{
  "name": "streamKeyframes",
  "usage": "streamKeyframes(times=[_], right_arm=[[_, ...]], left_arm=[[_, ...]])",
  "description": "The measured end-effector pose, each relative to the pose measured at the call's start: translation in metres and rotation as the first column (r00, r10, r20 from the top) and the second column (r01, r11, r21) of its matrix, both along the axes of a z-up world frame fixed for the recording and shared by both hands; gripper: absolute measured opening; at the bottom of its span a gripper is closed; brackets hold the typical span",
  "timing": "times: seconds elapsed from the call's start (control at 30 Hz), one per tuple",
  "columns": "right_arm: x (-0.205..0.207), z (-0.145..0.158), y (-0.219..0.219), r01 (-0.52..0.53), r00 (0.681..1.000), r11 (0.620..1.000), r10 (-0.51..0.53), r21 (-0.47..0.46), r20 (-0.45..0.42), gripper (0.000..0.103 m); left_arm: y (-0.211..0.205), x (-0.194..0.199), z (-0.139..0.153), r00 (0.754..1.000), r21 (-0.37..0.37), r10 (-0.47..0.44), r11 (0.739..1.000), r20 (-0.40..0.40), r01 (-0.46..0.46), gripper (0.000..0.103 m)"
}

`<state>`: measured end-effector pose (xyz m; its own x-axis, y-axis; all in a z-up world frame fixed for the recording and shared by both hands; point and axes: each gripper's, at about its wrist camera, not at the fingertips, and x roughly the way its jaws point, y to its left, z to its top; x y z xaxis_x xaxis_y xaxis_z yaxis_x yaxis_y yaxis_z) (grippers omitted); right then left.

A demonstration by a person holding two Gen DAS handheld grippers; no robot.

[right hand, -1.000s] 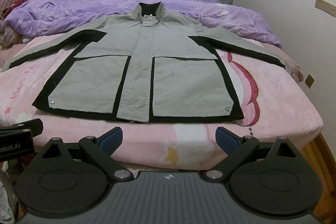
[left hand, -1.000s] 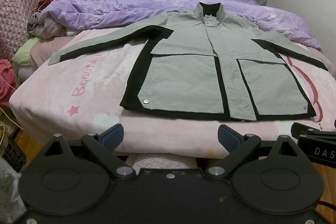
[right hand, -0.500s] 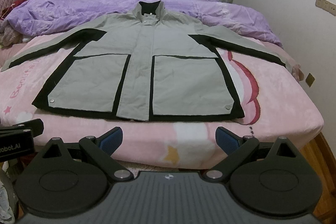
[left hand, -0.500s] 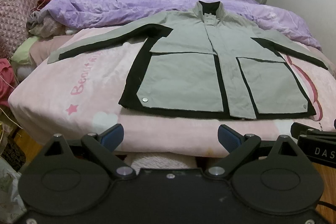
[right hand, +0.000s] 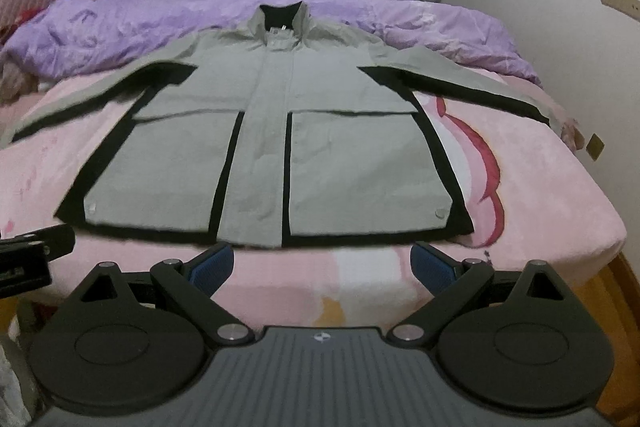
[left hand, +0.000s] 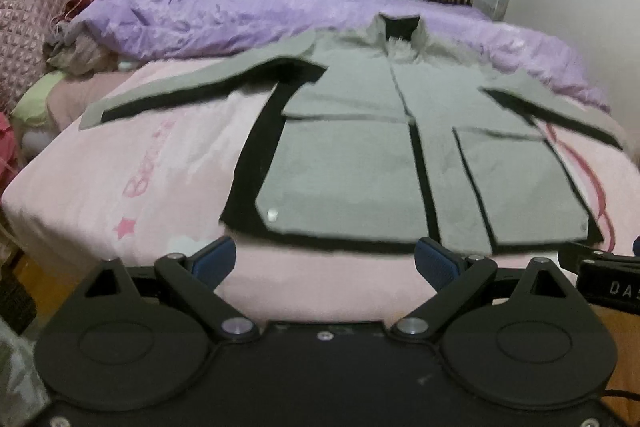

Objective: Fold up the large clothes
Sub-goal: 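Grasp the jacket sleeve cuff with the left tool and lift it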

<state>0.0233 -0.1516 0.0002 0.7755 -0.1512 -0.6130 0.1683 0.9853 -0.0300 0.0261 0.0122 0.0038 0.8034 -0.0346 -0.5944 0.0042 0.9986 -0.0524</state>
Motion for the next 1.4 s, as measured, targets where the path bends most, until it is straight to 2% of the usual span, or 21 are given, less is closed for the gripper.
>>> streamKeyframes(times=[0.1,0.23,0.37,0.5,0.6,0.67,0.77,0.9,1.0,1.23,1.3,1.4], right_arm=[[0.013,0.006,-0.009,0.018,0.999,1.000,-0.019,0.016,0.026,0.103],[0.039,0.016,-0.021,0.038,0.996,0.999,-0.040,0.023,0.076,0.103],[0.075,0.022,-0.032,0.058,0.995,0.998,-0.060,0.023,0.079,0.103],[0.113,0.022,-0.047,0.054,0.995,0.995,-0.060,0.078,0.075,0.103],[0.138,0.017,-0.056,0.048,0.995,0.993,-0.057,0.107,0.088,0.103],[0.153,0.016,-0.059,0.051,0.995,0.993,-0.060,0.106,0.083,0.103],[0.175,0.013,-0.062,0.081,0.992,0.992,-0.089,0.095,0.085,0.103],[0.211,0.005,-0.063,0.113,0.992,0.993,-0.115,0.043,0.048,0.103],[0.232,-0.002,-0.062,0.110,0.994,0.994,-0.111,0.025,0.024,0.103],[0.274,-0.026,-0.052,0.091,0.994,0.996,-0.091,0.006,-0.059,0.103],[0.283,-0.030,-0.051,0.086,0.994,0.996,-0.085,0.004,-0.072,0.103],[0.295,-0.036,-0.049,0.082,0.993,0.997,-0.082,-0.003,-0.083,0.103]], left_arm=[[0.008,0.010,0.007,0.997,-0.008,0.001,1.000,0.079,0.000,0.099],[0.022,0.034,0.013,0.990,-0.009,0.025,1.000,0.140,-0.025,0.099],[0.045,0.070,0.011,0.991,-0.064,0.071,0.996,0.112,-0.064,0.099],[0.076,0.115,0.004,0.992,-0.126,0.112,0.987,0.062,-0.104,0.099],[0.110,0.151,-0.005,0.982,-0.168,0.186,0.970,0.036,-0.177,0.099],[0.141,0.175,-0.009,0.968,-0.211,0.249,0.948,0.024,-0.238,0.099],[0.189,0.206,-0.017,0.941,-0.285,0.339,0.901,-0.008,-0.327,0.099],[0.246,0.243,-0.032,0.889,-0.367,0.456,0.820,-0.043,-0.439,0.096],[0.289,0.265,-0.047,0.819,-0.416,0.563,0.722,-0.112,-0.553,0.093],[0.349,0.304,-0.070,0.731,-0.556,0.663,0.551,-0.163,-0.623,0.093],[0.361,0.312,-0.075,0.716,-0.581,0.677,0.518,-0.170,-0.628,0.092],[0.369,0.324,-0.080,0.694,-0.594,0.700,0.489,-0.170,-0.639,0.092]])
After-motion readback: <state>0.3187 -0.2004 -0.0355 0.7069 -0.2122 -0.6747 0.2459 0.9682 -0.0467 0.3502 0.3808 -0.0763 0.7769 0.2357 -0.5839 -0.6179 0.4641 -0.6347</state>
